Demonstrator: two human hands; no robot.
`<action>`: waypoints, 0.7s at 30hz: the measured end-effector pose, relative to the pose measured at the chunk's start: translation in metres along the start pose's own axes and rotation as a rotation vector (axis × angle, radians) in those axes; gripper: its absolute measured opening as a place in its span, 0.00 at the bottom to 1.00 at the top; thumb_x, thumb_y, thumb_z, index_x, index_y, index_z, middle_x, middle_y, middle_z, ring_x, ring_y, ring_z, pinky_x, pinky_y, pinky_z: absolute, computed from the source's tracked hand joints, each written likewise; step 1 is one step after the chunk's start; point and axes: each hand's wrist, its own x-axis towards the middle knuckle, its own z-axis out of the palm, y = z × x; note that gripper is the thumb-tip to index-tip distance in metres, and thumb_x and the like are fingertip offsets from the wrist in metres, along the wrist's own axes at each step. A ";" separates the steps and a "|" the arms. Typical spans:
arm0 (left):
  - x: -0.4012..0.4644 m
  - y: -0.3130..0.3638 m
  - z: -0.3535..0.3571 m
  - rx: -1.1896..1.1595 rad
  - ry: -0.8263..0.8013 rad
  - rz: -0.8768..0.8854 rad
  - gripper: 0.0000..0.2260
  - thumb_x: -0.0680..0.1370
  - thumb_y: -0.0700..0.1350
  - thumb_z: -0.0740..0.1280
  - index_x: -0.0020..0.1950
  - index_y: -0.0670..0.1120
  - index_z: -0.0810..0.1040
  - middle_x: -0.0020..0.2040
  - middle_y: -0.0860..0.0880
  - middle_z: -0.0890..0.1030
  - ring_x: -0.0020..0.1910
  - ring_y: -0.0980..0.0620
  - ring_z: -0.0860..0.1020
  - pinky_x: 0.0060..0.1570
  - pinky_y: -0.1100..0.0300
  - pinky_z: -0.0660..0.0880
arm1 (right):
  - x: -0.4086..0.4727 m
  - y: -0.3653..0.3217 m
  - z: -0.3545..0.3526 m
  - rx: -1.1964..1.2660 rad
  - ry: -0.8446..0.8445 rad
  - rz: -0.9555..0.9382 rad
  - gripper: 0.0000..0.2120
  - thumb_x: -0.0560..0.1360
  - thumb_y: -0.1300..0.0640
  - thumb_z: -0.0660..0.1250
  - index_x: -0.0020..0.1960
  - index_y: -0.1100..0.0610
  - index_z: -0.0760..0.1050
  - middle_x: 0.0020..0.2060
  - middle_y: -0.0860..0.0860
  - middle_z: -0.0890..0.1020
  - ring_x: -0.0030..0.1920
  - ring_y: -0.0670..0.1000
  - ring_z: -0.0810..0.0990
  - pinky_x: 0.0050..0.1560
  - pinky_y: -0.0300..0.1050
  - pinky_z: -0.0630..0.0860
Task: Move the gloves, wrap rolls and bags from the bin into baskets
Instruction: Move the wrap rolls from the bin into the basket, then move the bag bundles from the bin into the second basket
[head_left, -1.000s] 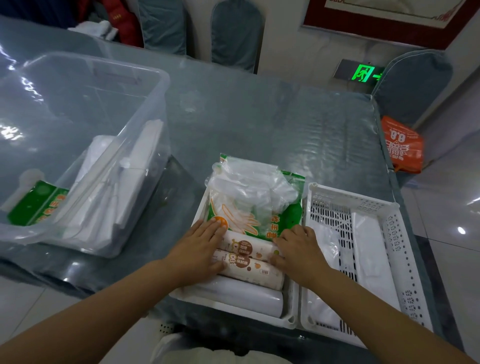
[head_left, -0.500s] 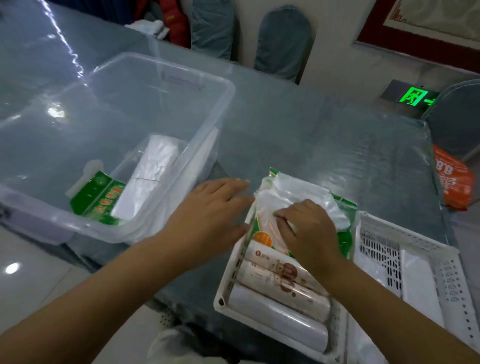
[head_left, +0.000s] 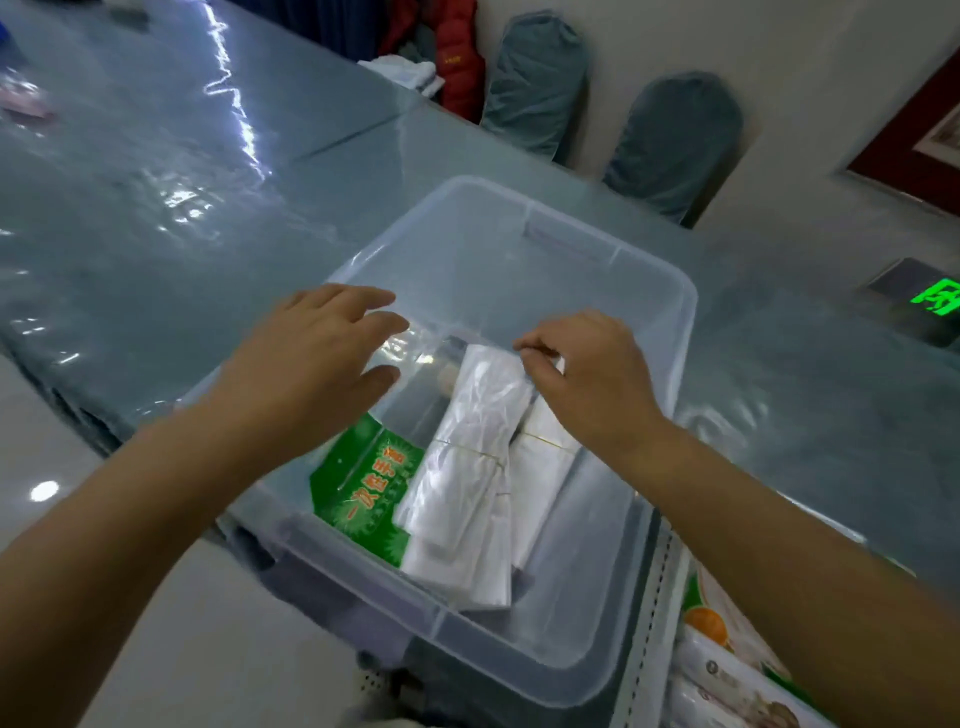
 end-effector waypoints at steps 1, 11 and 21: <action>0.005 -0.011 0.000 0.007 -0.011 0.021 0.18 0.74 0.49 0.67 0.63 0.47 0.75 0.68 0.46 0.73 0.66 0.42 0.70 0.64 0.47 0.65 | 0.015 0.000 0.016 -0.036 -0.119 0.025 0.07 0.73 0.59 0.65 0.45 0.54 0.82 0.41 0.52 0.85 0.44 0.56 0.79 0.50 0.53 0.72; 0.021 -0.050 0.022 -0.006 -0.091 0.195 0.16 0.72 0.49 0.69 0.59 0.49 0.79 0.58 0.48 0.81 0.64 0.48 0.73 0.69 0.49 0.58 | 0.038 -0.005 0.130 -0.500 -1.028 -0.504 0.21 0.74 0.61 0.61 0.65 0.47 0.70 0.61 0.50 0.75 0.61 0.57 0.71 0.52 0.48 0.66; 0.022 -0.054 0.027 -0.054 -0.065 0.192 0.18 0.76 0.54 0.61 0.66 0.55 0.72 0.65 0.54 0.76 0.70 0.55 0.64 0.70 0.58 0.46 | 0.048 -0.002 0.099 -0.635 -0.961 -0.441 0.10 0.70 0.59 0.66 0.51 0.56 0.78 0.49 0.55 0.79 0.52 0.59 0.76 0.52 0.51 0.68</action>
